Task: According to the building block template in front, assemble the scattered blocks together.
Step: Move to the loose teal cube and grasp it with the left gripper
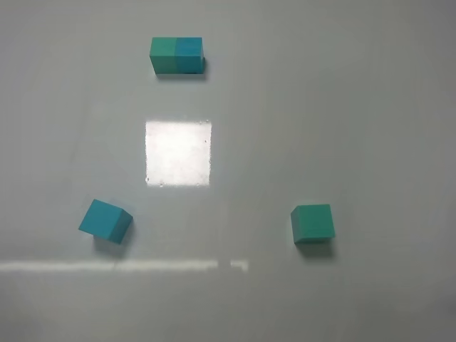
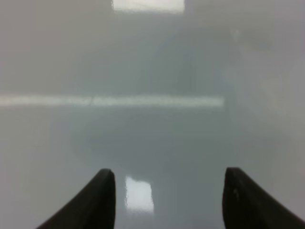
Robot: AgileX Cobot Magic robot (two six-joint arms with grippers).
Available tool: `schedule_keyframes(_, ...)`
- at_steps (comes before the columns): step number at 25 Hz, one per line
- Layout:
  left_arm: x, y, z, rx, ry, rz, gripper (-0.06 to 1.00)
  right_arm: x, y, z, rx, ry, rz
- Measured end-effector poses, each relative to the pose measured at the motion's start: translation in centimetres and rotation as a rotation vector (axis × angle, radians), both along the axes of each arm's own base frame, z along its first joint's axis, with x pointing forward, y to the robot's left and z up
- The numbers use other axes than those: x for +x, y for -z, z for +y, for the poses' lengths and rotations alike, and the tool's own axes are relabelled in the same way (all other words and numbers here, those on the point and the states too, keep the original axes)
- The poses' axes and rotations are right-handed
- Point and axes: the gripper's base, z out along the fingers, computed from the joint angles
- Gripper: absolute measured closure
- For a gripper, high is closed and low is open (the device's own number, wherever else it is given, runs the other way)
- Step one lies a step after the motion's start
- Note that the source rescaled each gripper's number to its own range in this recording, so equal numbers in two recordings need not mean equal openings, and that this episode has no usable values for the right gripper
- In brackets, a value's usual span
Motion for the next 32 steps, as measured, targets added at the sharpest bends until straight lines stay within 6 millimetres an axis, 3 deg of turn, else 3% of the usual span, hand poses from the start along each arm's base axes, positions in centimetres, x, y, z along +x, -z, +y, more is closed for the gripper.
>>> schedule_keyframes(16, -0.2, -0.5, 0.0, 0.051, 0.021, -0.014, 0.80, 0.0, 0.0, 0.0, 0.000, 0.000, 0.000)
schedule_keyframes(23, 1.0, -4.3, 0.6, 0.144, 0.106, -0.003, 0.80, 0.0, 0.0, 0.0, 0.000, 0.000, 0.000)
schedule_keyframes(32, 5.7, -11.0, 1.0, 0.324, 0.244, 0.036, 0.80, 0.0, 0.0, 0.0, 0.000, 0.000, 0.000)
